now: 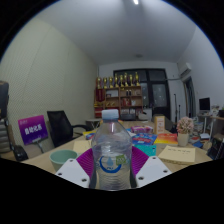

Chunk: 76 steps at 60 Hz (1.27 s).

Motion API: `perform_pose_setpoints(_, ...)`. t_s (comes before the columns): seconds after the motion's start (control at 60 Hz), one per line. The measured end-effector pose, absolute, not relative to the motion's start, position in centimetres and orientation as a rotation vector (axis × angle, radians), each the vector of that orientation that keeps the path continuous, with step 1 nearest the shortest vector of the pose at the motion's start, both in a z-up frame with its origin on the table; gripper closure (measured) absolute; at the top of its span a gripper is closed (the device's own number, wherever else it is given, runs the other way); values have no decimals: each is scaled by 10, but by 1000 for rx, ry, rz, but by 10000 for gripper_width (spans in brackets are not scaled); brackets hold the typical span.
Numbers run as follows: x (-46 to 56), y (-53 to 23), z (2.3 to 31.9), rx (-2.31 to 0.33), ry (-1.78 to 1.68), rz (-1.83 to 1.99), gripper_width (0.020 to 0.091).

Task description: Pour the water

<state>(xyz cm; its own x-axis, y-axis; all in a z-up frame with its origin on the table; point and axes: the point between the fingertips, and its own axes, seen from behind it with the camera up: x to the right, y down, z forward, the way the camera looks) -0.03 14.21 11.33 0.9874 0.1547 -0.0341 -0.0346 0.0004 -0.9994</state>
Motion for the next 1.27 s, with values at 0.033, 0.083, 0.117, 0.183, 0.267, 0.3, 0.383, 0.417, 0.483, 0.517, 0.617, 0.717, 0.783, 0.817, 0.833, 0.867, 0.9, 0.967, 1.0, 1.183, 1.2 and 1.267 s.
perform_pose_setpoints(0.033,2,143,107,-1577,-114,131,620)
perform_pose_setpoints(0.083,-1,138,107,-1553,-118,144,638)
perform_pose_setpoints(0.117,1,137,108,-1553,-109,151,640)
perform_pose_setpoints(0.183,1,137,111,-1554,-106,162,640)
perform_pose_setpoints(0.267,8,137,111,-1547,-95,178,591)
perform_pose_setpoints(0.3,8,139,114,-1550,-92,180,550)
perform_pose_setpoints(0.383,8,137,112,-1562,-108,171,466)
perform_pose_setpoints(0.417,8,136,109,-1578,-122,155,419)
perform_pose_setpoints(0.483,8,131,110,-1584,-170,111,255)
perform_pose_setpoints(0.517,8,128,112,-1577,-188,98,251)
perform_pose_setpoints(0.617,2,117,111,-1575,-230,102,258)
perform_pose_setpoints(0.717,1,105,110,-1593,-223,97,254)
perform_pose_setpoints(0.783,4,93,113,-1598,-210,85,253)
perform_pose_setpoints(0.817,7,84,115,-1601,-207,85,252)
perform_pose_setpoints(0.833,7,80,115,-1602,-206,85,253)
perform_pose_setpoints(0.867,10,71,116,-1606,-201,84,253)
perform_pose_setpoints(0.9,10,63,118,-1612,-199,79,254)
perform_pose_setpoints(0.967,18,38,117,-1631,-182,73,256)
perform_pose_setpoints(1.0,20,24,117,-1638,-169,76,254)
perform_pose_setpoints(1.183,13,-54,113,-1670,-166,99,256)
perform_pose_setpoints(1.2,13,-61,113,-1672,-164,100,257)
perform_pose_setpoints(1.267,8,-95,115,-1674,-158,111,253)
